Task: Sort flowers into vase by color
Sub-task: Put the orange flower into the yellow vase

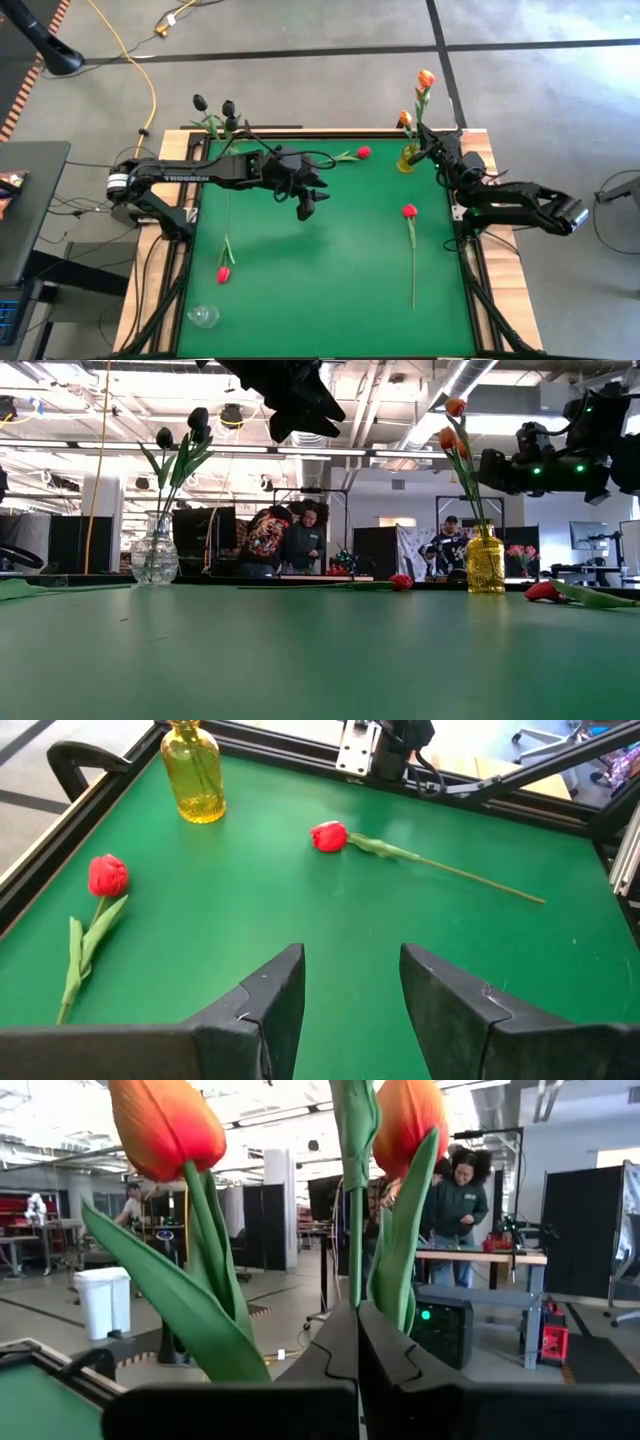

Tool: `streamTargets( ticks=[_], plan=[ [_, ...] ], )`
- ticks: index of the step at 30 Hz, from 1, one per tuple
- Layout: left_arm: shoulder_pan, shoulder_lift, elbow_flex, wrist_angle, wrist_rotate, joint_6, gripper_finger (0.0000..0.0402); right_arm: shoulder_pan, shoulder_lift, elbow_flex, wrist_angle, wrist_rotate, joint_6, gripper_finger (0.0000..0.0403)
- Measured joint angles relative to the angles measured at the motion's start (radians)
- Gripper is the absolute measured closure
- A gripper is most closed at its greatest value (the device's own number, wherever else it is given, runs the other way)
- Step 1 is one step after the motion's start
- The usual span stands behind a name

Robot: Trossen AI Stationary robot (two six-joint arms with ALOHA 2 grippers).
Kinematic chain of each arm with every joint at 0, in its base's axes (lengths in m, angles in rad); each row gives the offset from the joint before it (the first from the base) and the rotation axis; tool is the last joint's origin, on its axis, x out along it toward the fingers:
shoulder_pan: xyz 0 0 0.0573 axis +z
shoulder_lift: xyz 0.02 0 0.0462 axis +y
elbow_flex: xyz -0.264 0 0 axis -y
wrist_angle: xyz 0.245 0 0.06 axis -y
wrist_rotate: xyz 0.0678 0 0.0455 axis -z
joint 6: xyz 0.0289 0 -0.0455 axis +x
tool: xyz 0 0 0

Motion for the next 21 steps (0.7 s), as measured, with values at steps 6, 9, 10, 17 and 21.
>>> streamTargets(
  ticks=[6, 9, 10, 17, 21],
  plan=[
    [0.0, 0.0, 0.0, 0.0, 0.0, -0.004, 0.0249, 0.0, 0.0, 0.0, -0.018, 0.034, 0.064, 0.0356],
    [0.0, 0.0, 0.0, 0.0, 0.001, -0.011, 0.0249, 0.0, 0.0, 0.0, -0.019, 0.036, 0.092, 0.0345],
    [0.0, 0.0, 0.0, 0.0, 0.001, -0.011, 0.0249, 0.0, 0.0, 0.0, -0.019, 0.037, 0.1, 0.0343],
    [0.0, 0.0, 0.0, 0.0, 0.002, -0.013, 0.0249, 0.001, 0.0, 0.0, -0.012, 0.036, 0.113, 0.0339],
    [0.0, 0.0, 0.0, 0.0, 0.007, -0.014, 0.0249, 0.001, -0.003, 0.0, -0.011, 0.036, 0.113, 0.0338]
  ],
)
